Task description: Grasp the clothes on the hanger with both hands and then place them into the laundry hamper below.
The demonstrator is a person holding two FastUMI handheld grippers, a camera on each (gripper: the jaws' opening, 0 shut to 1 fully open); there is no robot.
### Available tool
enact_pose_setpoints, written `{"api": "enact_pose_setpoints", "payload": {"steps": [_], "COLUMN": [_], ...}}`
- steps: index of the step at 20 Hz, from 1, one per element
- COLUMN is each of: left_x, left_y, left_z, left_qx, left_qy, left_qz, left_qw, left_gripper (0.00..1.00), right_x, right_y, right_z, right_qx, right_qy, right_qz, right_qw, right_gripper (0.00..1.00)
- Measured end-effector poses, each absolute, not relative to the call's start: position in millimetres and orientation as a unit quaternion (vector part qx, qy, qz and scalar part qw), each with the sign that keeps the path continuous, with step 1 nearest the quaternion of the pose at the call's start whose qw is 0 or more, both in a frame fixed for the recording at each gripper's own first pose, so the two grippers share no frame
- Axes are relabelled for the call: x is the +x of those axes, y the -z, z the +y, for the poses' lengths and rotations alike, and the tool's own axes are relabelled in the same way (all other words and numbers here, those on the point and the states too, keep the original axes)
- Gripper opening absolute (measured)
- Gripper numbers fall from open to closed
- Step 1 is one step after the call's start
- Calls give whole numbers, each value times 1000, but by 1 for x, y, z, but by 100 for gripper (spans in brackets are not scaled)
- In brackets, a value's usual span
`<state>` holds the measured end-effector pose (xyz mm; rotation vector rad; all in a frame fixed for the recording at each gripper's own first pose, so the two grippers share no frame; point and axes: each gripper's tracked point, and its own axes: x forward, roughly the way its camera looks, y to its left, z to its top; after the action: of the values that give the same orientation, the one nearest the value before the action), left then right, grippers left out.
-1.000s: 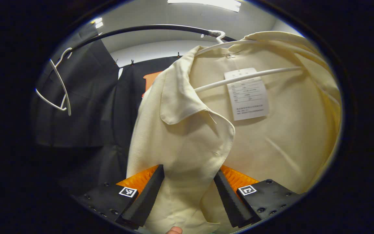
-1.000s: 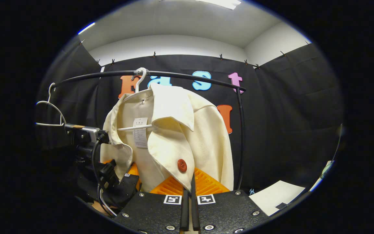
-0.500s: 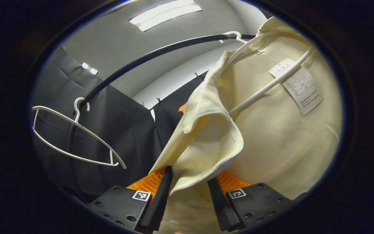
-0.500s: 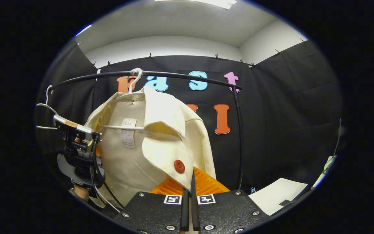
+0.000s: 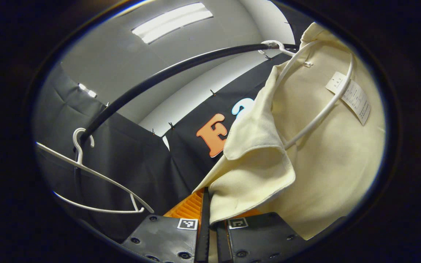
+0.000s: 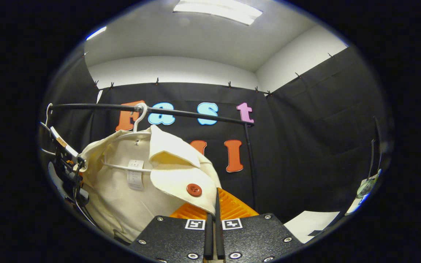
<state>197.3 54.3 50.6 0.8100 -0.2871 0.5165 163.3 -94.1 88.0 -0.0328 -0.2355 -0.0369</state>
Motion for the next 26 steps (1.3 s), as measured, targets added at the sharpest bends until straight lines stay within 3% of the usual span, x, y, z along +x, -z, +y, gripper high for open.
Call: {"api": "enact_pose_setpoints", "payload": {"steps": [6, 16, 19, 23, 24, 26], "left_x": [229, 283, 295, 309, 311, 316], "left_y": [-79, -93, -80, -47, -40, -28], "left_z": [67, 61, 58, 74, 79, 88], "left_qx": [456, 420, 411, 385, 382, 382], "left_qy": [-257, -240, -232, -228, -228, -229], "left_qz": [-162, -183, -170, -130, -121, -106], "left_qw": [836, 856, 865, 885, 888, 889], "left_gripper": [12, 11, 11, 11, 16, 11], "right_x": [169, 259, 294, 321, 321, 321], "right_y": [-153, -262, -261, -213, -199, -174], "right_z": [-138, -166, -165, -158, -157, -154], "right_qx": [-27, -75, -85, -82, -83, -82], "right_qy": [75, 103, 101, 83, 79, 74], "right_qz": [-173, -232, -214, -173, -165, -149], "right_qw": [982, 964, 968, 978, 979, 983], "right_gripper": [1, 1, 1, 1, 1, 1]}}
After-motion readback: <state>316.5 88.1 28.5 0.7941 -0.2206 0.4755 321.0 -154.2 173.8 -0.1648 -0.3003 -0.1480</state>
